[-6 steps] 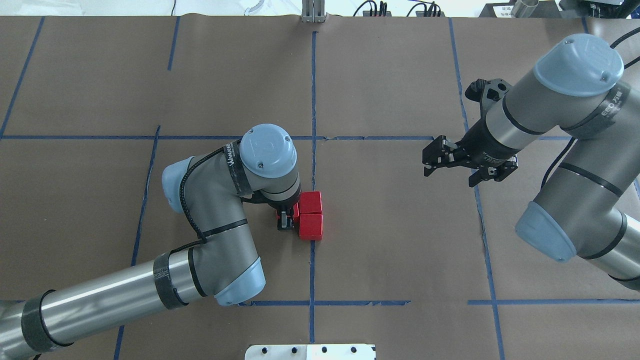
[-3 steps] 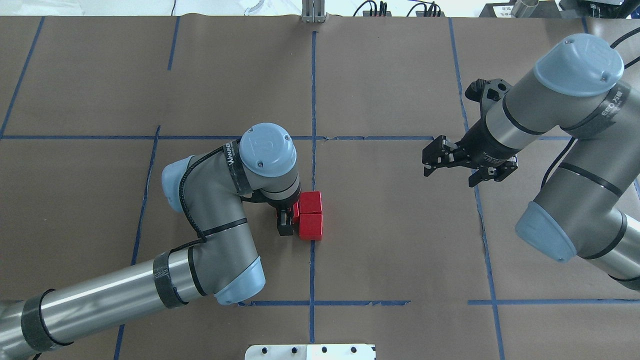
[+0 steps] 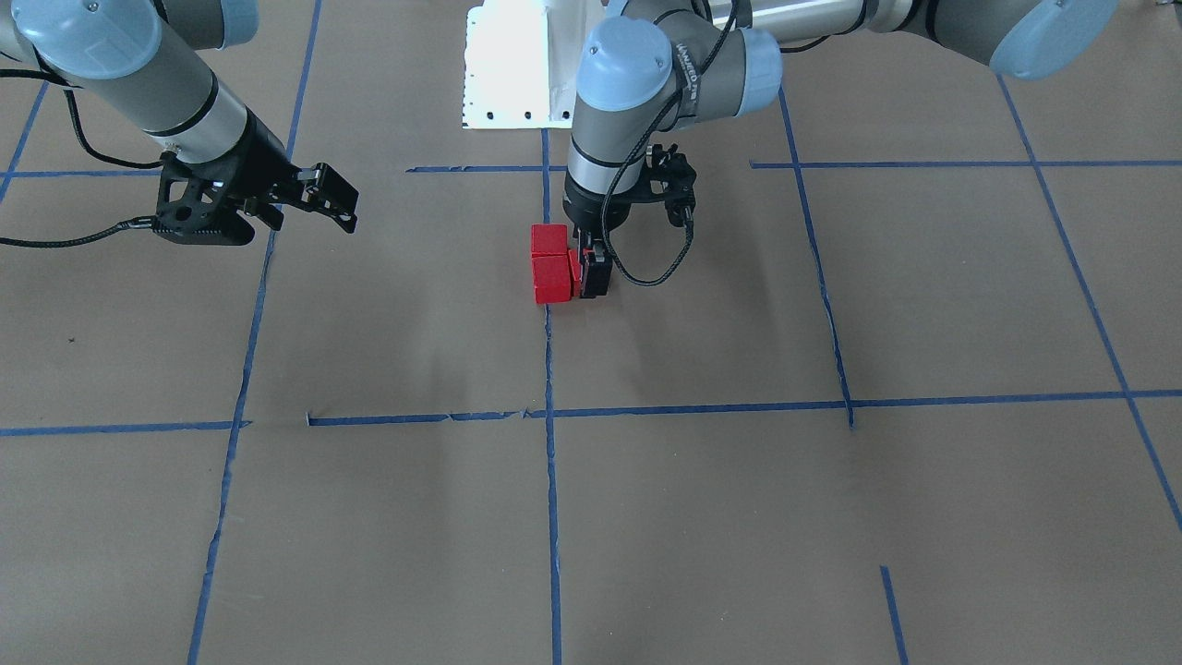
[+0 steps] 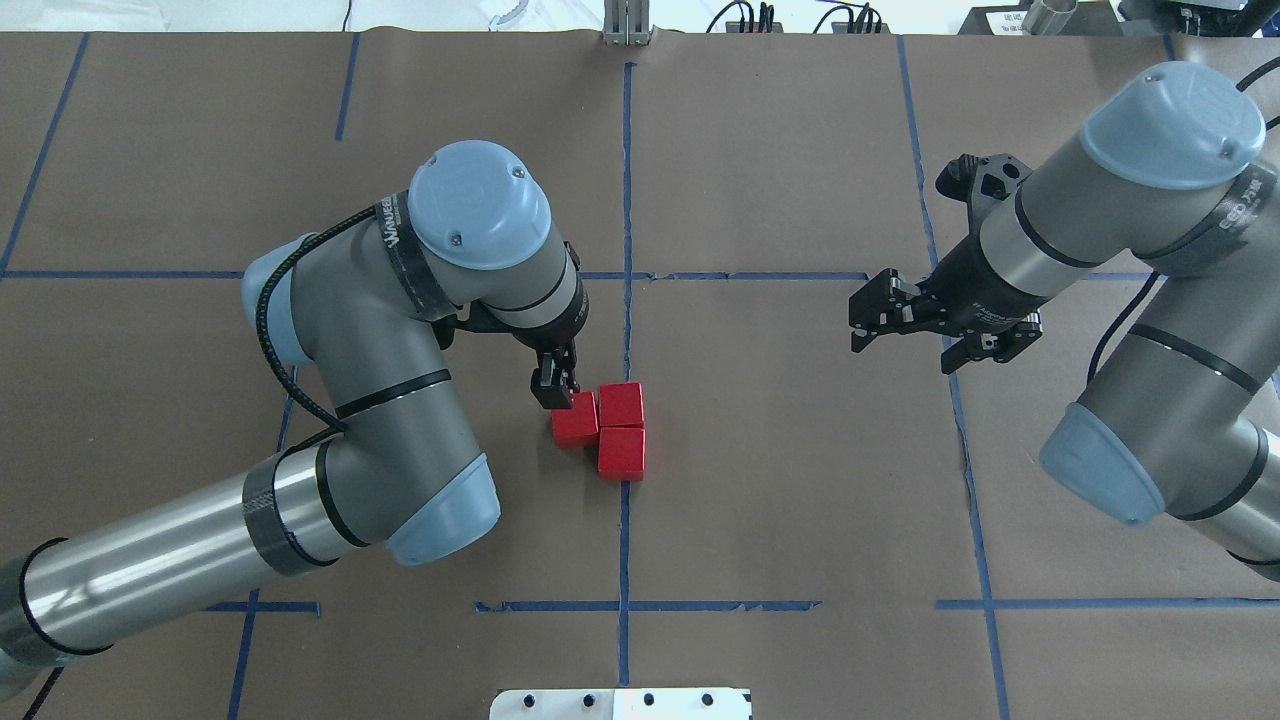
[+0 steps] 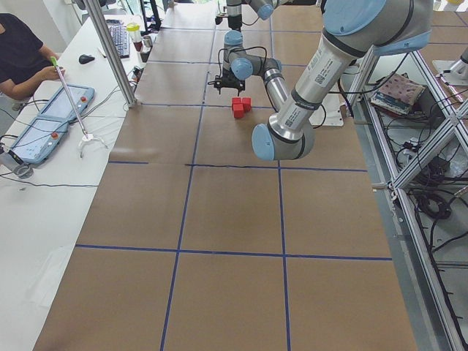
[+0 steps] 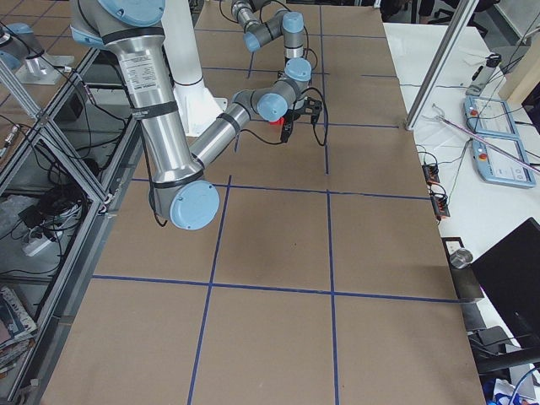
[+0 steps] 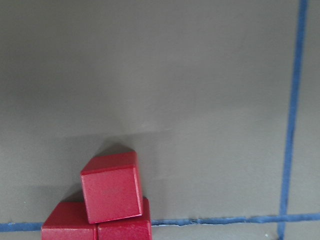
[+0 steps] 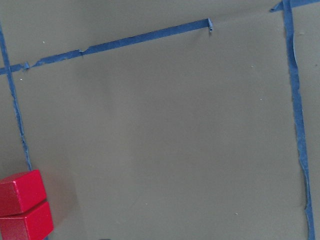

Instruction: Form red blocks into L shape at center

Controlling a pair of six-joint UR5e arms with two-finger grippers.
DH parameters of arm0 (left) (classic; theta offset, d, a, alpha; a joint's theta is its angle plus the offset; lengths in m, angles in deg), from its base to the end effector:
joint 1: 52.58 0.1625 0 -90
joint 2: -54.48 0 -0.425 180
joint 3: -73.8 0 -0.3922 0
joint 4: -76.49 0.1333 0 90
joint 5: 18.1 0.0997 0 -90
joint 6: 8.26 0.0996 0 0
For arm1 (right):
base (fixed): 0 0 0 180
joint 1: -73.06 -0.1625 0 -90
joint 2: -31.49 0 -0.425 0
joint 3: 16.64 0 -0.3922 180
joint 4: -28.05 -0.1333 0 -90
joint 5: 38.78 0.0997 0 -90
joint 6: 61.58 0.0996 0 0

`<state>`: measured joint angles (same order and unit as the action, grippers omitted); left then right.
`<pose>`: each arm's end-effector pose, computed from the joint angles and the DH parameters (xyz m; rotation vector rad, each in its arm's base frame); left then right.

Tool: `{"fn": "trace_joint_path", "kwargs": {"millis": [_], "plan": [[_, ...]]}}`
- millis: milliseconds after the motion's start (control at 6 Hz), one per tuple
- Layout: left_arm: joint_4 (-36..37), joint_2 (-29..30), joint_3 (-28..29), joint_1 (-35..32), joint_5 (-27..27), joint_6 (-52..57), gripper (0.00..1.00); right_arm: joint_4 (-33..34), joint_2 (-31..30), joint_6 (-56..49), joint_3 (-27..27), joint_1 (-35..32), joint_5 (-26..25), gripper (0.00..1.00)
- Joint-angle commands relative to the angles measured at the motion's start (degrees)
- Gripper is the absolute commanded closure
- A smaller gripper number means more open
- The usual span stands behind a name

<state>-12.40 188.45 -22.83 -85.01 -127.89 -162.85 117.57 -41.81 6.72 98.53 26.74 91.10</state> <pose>0.5206 -0.4487 0.1504 -0.6010 0.8030 -1.4162 -0.3223 -0.4380 0.2971 -0.1534 -0.9564 0.1385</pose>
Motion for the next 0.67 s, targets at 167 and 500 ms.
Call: {"fn": "trace_joint_path", "kwargs": {"millis": [167, 500], "plan": [[2.22, -10.53, -12.31, -3.94, -3.06, 25.05, 0.00, 0.48, -6.13, -8.04, 0.84, -7.36, 4.41, 0.00], [2.22, -22.02, -20.84, -7.46, -3.76, 47.67, 0.00, 0.57, -13.06, -21.82, 0.67, -14.30, 5.03, 0.00]]}}
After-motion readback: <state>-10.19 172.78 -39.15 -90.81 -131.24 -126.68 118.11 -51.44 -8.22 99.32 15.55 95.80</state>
